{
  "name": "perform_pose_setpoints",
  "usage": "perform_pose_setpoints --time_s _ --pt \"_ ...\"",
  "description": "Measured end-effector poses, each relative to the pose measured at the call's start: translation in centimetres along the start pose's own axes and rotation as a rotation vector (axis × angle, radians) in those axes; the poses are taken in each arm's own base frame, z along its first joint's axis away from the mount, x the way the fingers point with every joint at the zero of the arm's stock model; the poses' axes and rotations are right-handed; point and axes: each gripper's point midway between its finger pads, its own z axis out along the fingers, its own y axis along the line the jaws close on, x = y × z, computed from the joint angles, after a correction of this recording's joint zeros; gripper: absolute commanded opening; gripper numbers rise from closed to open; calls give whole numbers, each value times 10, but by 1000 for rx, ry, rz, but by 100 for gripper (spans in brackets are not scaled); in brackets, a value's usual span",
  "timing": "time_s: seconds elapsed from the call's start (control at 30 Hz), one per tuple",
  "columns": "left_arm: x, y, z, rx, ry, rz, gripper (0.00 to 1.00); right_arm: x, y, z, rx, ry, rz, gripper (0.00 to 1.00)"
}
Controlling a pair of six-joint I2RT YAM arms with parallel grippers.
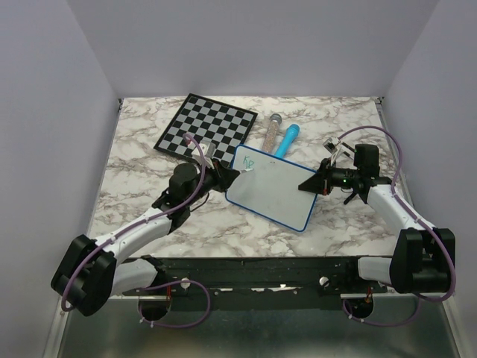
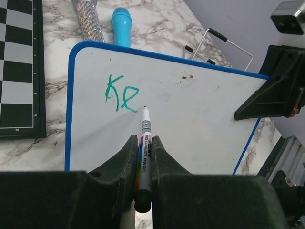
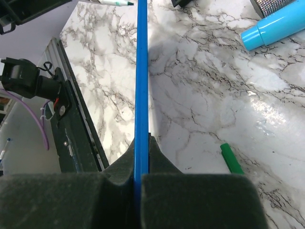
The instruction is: Write a sentence on the whiteboard
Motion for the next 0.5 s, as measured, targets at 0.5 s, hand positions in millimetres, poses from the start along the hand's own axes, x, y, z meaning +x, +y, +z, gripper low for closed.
perform_pose_setpoints --time_s 0.5 --pt "2 1 1 -3 6 -6 0 0 0 0 -1 0 -3 1"
